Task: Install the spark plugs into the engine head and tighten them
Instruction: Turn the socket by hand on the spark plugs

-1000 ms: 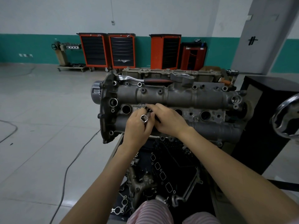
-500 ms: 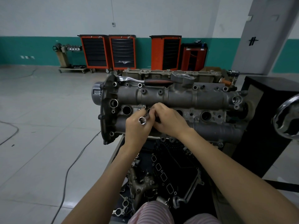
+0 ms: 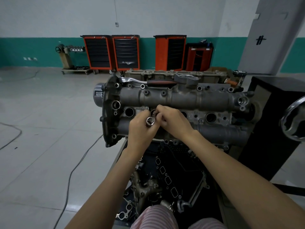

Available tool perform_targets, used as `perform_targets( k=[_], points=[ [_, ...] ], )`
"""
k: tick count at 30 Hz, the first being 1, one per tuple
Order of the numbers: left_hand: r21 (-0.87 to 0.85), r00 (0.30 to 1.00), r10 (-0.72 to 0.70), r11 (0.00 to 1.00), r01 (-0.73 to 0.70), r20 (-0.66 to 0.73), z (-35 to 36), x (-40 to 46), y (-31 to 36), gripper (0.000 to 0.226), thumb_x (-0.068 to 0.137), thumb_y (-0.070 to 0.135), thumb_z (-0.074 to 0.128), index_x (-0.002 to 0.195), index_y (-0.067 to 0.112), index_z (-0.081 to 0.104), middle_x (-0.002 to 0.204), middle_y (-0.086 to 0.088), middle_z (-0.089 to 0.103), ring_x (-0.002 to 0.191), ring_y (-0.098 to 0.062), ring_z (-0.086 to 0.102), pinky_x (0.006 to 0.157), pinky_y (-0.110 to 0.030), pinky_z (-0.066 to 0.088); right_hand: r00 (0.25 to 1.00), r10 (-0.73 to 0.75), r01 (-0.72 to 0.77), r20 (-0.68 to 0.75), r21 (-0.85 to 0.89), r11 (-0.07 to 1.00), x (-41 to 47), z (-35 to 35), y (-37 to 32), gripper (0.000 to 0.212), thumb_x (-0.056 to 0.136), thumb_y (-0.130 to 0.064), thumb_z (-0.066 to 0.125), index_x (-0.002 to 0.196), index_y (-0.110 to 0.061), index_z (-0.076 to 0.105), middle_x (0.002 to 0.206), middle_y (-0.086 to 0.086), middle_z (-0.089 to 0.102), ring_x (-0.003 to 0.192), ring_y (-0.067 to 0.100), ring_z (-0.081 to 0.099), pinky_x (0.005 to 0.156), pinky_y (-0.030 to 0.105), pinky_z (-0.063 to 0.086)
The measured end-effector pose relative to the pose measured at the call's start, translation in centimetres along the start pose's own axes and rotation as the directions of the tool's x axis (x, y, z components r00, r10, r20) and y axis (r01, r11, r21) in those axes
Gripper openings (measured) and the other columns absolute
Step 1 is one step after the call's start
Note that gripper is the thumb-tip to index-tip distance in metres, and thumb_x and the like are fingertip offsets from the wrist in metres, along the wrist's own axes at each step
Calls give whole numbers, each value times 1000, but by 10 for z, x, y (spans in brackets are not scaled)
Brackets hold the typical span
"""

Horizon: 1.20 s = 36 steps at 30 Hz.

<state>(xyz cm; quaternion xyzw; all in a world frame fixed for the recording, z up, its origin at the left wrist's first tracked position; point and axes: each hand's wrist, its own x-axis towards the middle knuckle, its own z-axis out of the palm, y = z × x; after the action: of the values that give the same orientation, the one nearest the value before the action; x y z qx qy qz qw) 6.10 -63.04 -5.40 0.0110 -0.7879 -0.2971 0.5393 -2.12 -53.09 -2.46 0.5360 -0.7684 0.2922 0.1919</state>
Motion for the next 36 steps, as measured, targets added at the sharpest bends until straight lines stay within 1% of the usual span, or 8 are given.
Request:
perform_targets(
  k=[6, 12, 16, 21, 24, 27, 31, 36],
  points=[
    [-27, 998, 56, 998, -56, -29, 1, -1, -4, 40, 87, 31, 53, 61, 38, 24, 48, 18, 27, 47, -2, 35, 48, -11, 25, 999, 31, -31, 9, -22, 999, 1, 6, 5, 14, 85, -19, 53, 86, -6, 48, 83, 9, 57, 73, 30, 56, 55, 36, 42],
    [31, 997, 83, 996, -83, 5, -1, -3, -1, 21, 89, 24, 46, 71, 15, 42, 64, 13, 34, 57, -4, 31, 54, -13, 25, 997, -51, 56, 53, -87, 995, -2, 8, 6, 40, 84, -16, 53, 124, -13, 52, 107, 8, 61, 93, 32, 60, 70, 43, 51],
    [32, 999, 28, 999, -29, 22, -1, -4, 0, 22, 86, 27, 46, 71, 11, 42, 63, 1, 38, 56, -10, 34, 53, -17, 26, 997, -66, 67, 48, -29, 997, -4, 6, 4, 27, 84, -9, 54, 111, -9, 59, 99, 8, 62, 88, 32, 60, 68, 44, 50],
    [14, 999, -44, 999, 44, -12, 2, 5, 1, 41, 84, 34, 53, 55, 26, 25, 46, 12, 28, 44, -10, 32, 45, -17, 24, 999, 28, -30, 24, 71, 997, 1, 2, 1, 6, 84, -12, 54, 87, -6, 52, 87, 7, 61, 79, 31, 58, 61, 41, 46],
    [38, 998, -41, 998, 43, -38, 5, 6, -2, 46, 85, 22, 60, 53, 17, 28, 43, 2, 31, 42, -13, 28, 42, -30, 28, 999, 32, -33, 16, 67, 997, 1, 2, 0, 9, 83, -13, 56, 79, -14, 48, 80, 3, 58, 76, 31, 57, 59, 41, 45],
    [-4, 999, -15, 1000, 15, -39, 5, 3, -4, 42, 88, 20, 57, 57, 16, 30, 47, 6, 31, 45, -12, 28, 43, -24, 26, 998, 34, -37, 51, 49, 998, 1, 3, 2, 10, 84, -17, 56, 89, -12, 49, 87, 0, 58, 82, 29, 58, 61, 40, 45],
    [-2, 999, 53, 999, -53, 13, 0, 1, -1, 25, 90, 24, 49, 69, 17, 37, 56, 16, 31, 53, -7, 32, 49, -11, 27, 996, -12, 14, 88, -14, 1000, 1, 4, 5, 39, 84, -18, 55, 123, -16, 50, 114, 4, 59, 100, 27, 58, 73, 41, 48],
    [20, 999, -34, 999, 33, 26, -1, 0, 1, 23, 88, 20, 52, 72, 11, 38, 58, -2, 39, 51, -20, 39, 50, -21, 25, 998, -24, 24, 65, -2, 1000, -1, 5, 4, 20, 86, -10, 51, 105, -9, 59, 100, 6, 61, 90, 29, 59, 68, 42, 47]
  ],
)
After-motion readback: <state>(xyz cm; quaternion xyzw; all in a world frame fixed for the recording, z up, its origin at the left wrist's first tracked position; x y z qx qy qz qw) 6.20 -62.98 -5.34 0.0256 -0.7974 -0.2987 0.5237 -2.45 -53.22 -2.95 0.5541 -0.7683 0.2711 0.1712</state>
